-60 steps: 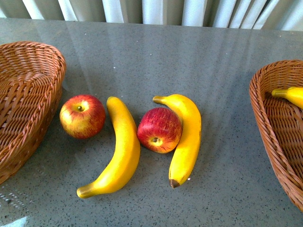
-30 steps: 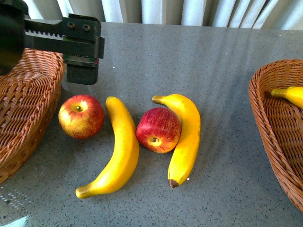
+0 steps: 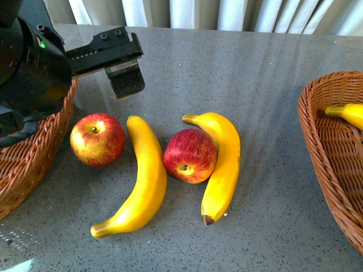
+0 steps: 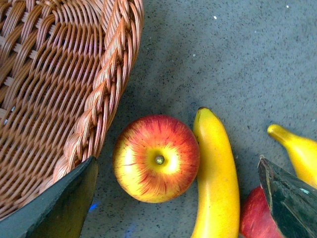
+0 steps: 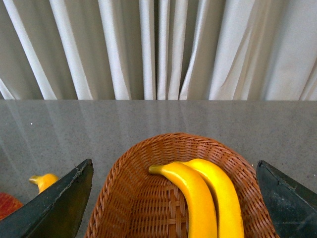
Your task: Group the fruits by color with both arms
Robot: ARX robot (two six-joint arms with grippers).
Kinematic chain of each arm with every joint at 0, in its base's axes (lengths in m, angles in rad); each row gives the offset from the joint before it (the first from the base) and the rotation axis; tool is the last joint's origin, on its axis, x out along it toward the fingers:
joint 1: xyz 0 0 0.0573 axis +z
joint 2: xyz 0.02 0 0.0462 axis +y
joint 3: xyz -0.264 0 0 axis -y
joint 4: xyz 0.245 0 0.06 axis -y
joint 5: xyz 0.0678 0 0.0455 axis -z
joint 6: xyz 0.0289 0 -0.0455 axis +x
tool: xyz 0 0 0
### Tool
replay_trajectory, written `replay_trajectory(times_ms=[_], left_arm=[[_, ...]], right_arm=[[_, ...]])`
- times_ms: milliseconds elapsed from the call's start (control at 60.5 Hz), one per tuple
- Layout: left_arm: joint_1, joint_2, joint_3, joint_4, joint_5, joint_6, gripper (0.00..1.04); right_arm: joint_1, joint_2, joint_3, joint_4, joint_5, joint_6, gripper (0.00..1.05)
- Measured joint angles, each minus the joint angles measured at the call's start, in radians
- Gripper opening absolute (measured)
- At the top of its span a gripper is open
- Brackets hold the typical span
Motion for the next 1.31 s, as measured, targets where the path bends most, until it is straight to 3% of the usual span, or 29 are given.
replay_trajectory(times_ms=[612, 1306], left_arm=[[0.024, 0.158, 0.164, -0.238, 0.054, -0.515, 0.96], [0.018, 0.193, 0.171, -0.255, 0.050, -0.572, 0.96]], right_arm=[[0.000, 0.000, 0.000, 0.000, 0.000, 0.000, 0.96], [0.000, 0.000, 0.000, 0.000, 0.000, 0.000, 0.96]])
